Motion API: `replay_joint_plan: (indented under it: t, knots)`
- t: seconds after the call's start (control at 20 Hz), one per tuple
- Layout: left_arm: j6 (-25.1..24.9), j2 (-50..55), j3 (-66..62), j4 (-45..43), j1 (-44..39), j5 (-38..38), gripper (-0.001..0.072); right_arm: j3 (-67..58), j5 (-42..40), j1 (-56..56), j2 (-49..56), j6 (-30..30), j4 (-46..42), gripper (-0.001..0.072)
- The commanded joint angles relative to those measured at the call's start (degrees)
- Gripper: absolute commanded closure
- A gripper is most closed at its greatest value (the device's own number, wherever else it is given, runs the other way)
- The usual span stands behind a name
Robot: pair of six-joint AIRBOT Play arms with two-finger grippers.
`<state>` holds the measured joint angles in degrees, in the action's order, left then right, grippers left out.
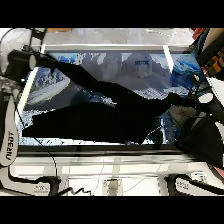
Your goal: Fold the clothes and pants, and hang the long-sleeved shirts on hangers.
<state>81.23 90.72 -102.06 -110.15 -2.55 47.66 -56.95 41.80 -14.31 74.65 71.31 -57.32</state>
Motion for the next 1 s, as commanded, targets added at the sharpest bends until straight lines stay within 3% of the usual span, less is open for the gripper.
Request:
replay_joint_plan:
  t: [0.0,0.3,0.65,0.75,0.95]
  knots:
    - [0.0,0.3,0.0,-3.6,5.2,0.0,0.0699,0.0,1.1,0.1,0.0,0.0,0.1,0.0684]
    - [-0.2,2.0,0.0,-5.8,11.3,-0.1,0.0699,-0.8,2.0,0.1,0.0,0.0,0.3,0.0684]
    - [-0.2,-0.9,0.0,-8.1,16.2,0.0,0.0699,-10.3,4.2,0.1,0.0,-0.5,-0.2,0.0684]
    - [-0.3,-2.6,0.0,-8.4,16.7,0.0,0.0699,-13.3,8.0,0.1,-0.1,-1.7,-0.6,0.0684]
    - [-0.3,-5.1,0.0,-8.3,18.3,1.5,0.0699,-19.7,20.8,0.1,-0.7,-11.0,-0.7,0.0684]
